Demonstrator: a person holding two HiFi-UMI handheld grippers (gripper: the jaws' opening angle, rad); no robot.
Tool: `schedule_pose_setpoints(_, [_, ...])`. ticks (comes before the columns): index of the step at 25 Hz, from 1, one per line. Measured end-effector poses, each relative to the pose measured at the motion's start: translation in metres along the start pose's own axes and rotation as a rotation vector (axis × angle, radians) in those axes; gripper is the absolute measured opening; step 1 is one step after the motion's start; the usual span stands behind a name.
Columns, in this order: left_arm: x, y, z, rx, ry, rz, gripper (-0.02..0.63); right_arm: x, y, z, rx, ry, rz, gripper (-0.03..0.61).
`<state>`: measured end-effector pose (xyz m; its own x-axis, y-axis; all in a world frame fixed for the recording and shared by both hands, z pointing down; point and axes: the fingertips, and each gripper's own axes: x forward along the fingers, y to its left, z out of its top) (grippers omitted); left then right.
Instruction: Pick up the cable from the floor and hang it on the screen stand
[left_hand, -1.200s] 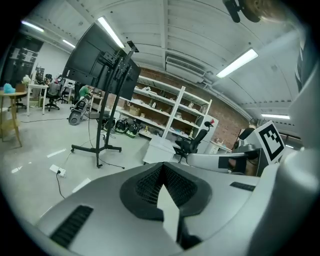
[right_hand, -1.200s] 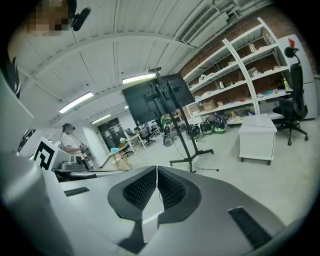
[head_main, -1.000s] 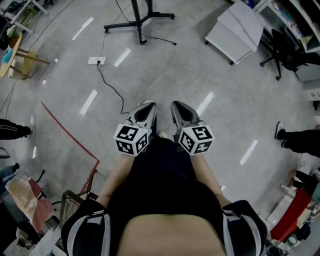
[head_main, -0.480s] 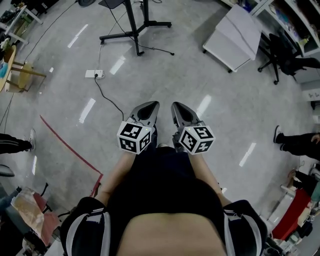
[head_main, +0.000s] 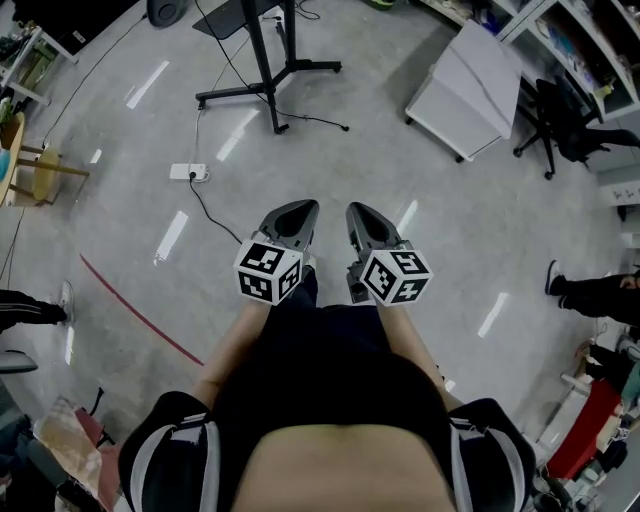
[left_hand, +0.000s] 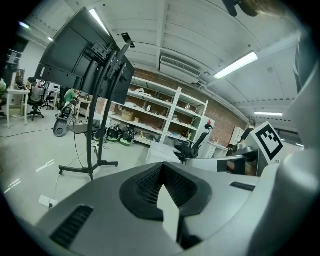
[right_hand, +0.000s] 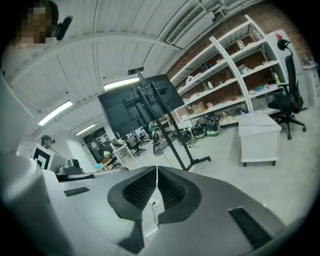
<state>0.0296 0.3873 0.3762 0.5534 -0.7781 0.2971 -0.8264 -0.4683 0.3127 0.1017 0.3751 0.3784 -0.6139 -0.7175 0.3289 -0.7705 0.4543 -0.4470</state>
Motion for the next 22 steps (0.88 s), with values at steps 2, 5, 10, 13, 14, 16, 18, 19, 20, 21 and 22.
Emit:
schedule_pose_setpoints(2, [0.006, 0.012, 0.006, 0.005, 0.000, -0.008, 0.003, 0.015, 0.000, 0.006, 0.001, -0.007, -0.002, 0.025])
schedule_pose_setpoints(5, [0.016, 0.029, 0.010, 0.017, 0.005, -0.028, 0.003, 0.036, 0.000, 0.011, 0.010, -0.015, -0.005, 0.025])
schedule_pose_setpoints(10, [0.024, 0.048, 0.010, 0.011, 0.009, -0.041, 0.003, 0.056, -0.004, 0.009, 0.035, -0.025, -0.020, 0.023])
schedule_pose_setpoints(13, [0.026, 0.055, 0.010, 0.010, 0.014, -0.049, 0.003, 0.064, -0.005, 0.011, 0.038, -0.027, -0.029, 0.025])
schedule_pose_setpoints(14, [0.027, 0.057, 0.009, 0.011, 0.017, -0.049, 0.003, 0.065, -0.005, 0.012, 0.037, -0.030, -0.031, 0.025])
schedule_pose_setpoints(16, [0.028, 0.059, 0.009, 0.010, 0.018, -0.050, 0.003, 0.066, -0.006, 0.013, 0.036, -0.036, -0.035, 0.025])
schedule_pose_setpoints(18, [0.030, 0.058, 0.010, 0.010, 0.013, -0.053, 0.003, 0.065, -0.009, 0.015, 0.035, -0.041, -0.039, 0.024])
schedule_pose_setpoints(19, [0.031, 0.057, 0.011, 0.010, 0.011, -0.054, 0.003, 0.065, -0.010, 0.016, 0.034, -0.043, -0.042, 0.025])
schedule_pose_setpoints(20, [0.031, 0.058, 0.011, 0.010, 0.010, -0.052, 0.003, 0.065, -0.011, 0.016, 0.032, -0.044, -0.045, 0.025])
schedule_pose_setpoints(21, [0.030, 0.059, 0.011, 0.009, 0.010, -0.050, 0.003, 0.066, -0.011, 0.017, 0.031, -0.045, -0.047, 0.025])
schedule_pose_setpoints(22, [0.029, 0.060, 0.010, 0.007, 0.009, -0.048, 0.003, 0.066, -0.011, 0.016, 0.029, -0.045, -0.050, 0.023])
